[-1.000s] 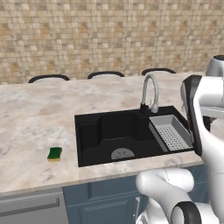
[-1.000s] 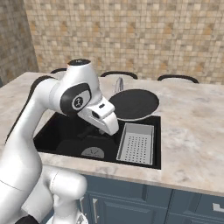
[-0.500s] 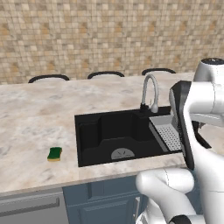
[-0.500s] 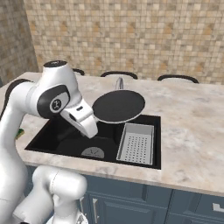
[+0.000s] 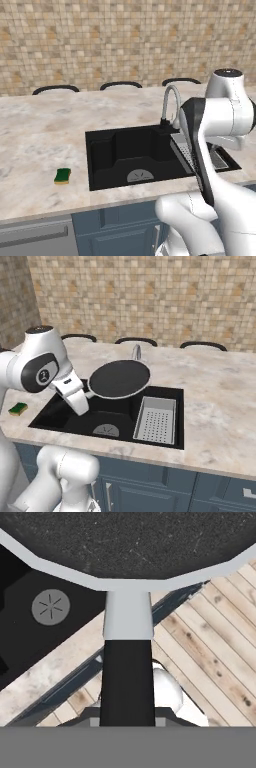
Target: Pick the pan and sponge and place them into the sink. Then turn on the water.
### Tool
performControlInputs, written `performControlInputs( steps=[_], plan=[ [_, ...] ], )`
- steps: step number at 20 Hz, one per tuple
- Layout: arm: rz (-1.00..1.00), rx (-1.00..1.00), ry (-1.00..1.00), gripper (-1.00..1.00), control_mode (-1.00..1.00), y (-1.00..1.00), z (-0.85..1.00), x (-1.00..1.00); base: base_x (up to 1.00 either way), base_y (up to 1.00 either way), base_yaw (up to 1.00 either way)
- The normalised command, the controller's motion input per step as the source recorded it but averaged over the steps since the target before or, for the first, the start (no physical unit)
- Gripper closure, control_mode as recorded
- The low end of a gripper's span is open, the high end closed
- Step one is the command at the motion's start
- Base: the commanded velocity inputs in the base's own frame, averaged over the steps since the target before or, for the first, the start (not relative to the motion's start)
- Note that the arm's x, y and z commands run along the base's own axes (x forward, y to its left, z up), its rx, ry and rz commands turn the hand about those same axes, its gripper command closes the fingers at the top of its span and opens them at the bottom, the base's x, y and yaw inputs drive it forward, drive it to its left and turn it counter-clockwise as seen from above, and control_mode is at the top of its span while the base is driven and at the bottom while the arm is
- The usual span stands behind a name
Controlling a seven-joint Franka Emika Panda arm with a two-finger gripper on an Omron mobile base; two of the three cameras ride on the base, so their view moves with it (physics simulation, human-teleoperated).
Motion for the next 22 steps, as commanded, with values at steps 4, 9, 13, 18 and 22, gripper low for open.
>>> performControlInputs(
  steps=[4,9,13,18,22],
  plan=[
    [-0.04,0.02,0.00,1.00,-1.00,0.50,0.01,-0.02,0.00,0.00,0.00],
    [-0.01,0.02,0.01,1.00,-1.00,0.58,0.00,0.00,0.00,0.00,0.00],
    [0.00,0.02,0.02,1.00,-1.00,0.59,0.00,0.00,0.00,0.00,0.00],
    [0.00,0.03,0.04,1.00,-1.00,0.59,0.00,0.00,0.00,0.00,0.00],
    [0.00,0.03,0.06,1.00,-1.00,0.57,-0.04,0.03,0.00,0.00,0.00]
  ],
)
